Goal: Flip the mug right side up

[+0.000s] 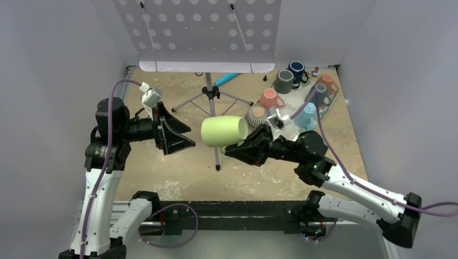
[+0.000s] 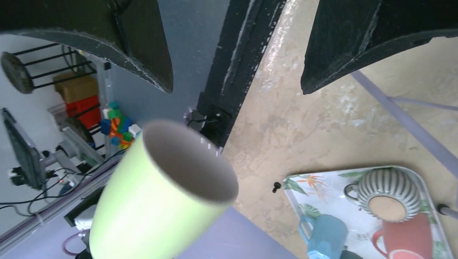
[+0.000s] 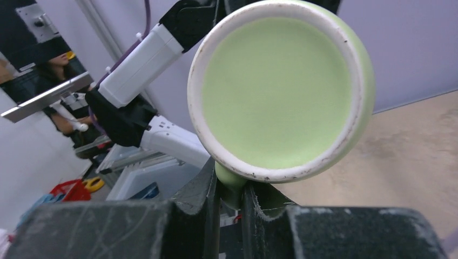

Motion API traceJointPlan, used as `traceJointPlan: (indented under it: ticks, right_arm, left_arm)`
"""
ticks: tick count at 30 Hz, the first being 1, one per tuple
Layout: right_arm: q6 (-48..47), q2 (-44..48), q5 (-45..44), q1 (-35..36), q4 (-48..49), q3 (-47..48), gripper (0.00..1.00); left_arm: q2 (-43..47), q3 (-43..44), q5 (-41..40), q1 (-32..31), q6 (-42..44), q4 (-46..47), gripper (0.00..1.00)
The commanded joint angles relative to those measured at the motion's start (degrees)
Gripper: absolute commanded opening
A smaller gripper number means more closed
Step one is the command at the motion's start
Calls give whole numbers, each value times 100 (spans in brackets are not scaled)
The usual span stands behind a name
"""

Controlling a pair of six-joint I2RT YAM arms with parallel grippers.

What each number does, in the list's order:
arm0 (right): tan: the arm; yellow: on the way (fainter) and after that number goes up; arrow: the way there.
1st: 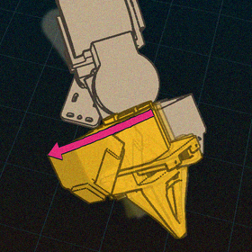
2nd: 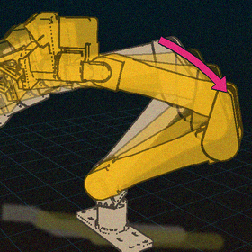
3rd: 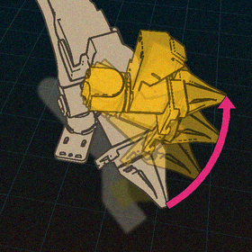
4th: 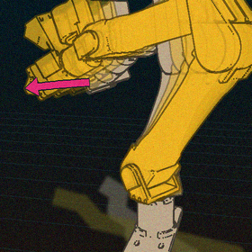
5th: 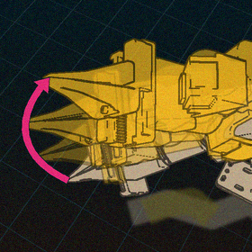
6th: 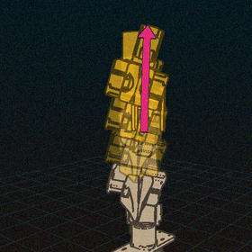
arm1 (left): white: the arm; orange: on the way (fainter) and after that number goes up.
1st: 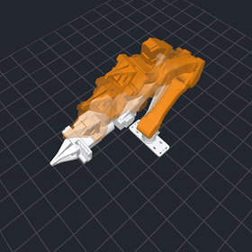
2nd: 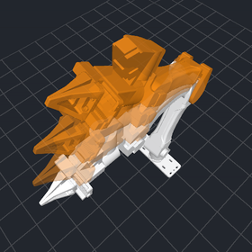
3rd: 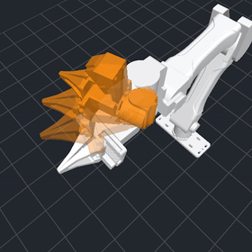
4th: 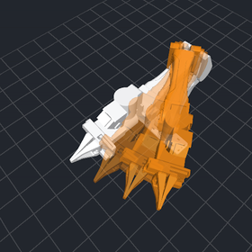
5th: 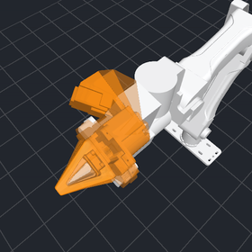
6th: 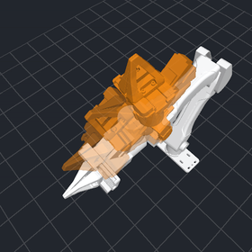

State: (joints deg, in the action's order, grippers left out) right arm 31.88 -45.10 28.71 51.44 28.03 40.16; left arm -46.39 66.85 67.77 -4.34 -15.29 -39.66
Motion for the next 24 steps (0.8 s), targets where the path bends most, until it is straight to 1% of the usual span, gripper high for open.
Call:
traceJointPlan:
  ticks: [1, 5, 8, 10, 11, 12, 13, 15, 16, 17, 18, 21, 24]
  right_arm:
    - [-484, -766, -528, 630, 873, 1042, 0]
    - [-497, -1315, -369, 702, 1009, 1356, 0]
    - [-429, -1465, -351, 701, 1268, 1324, 0]
    - [-461, -1517, -347, 701, 1274, 1304, 0]
    - [-436, -1469, -349, 689, 1314, 1260, 0]
    - [-445, -1379, -461, 673, 1306, 1203, 0]
    - [-509, -1241, -604, 638, 1213, 1156, 0]
    - [-741, -884, -892, 579, 734, 1150, 0]
    - [-857, -726, -983, 550, 545, 1146, 0]
    - [-927, -575, -1053, 529, 427, 1125, 0]
    - [-940, -480, -1088, 503, 347, 1106, 0]
    - [-904, -493, -986, 490, 310, 1098, 0]
    - [-717, -839, -708, 490, 660, 1113, 0]
  left_arm:
    - [-78, -118, 303, -225, -1642, 1569, 91]
    - [-39, -310, 436, -243, -2072, 2034, 83]
    - [-52, -297, 481, -243, -2169, 2060, 72]
    - [-54, -295, 598, -243, -2275, 2204, 64]
    - [-53, -277, 659, -244, -2294, 2248, 63]
    - [-54, -247, 717, -243, -2219, 2194, 63]
    - [-47, -158, 724, -236, -1962, 1983, 64]
    - [-82, 109, 562, -226, -1117, 1132, 67]
    - [-104, 203, 502, -220, -734, 861, 69]
    - [-139, 221, 541, -217, -690, 804, 71]
    - [-156, 200, 624, -217, -789, 891, 73]
    - [-112, -43, 765, -225, -1648, 1910, 77]
    - [-92, -56, 620, -296, -2031, 2257, 81]
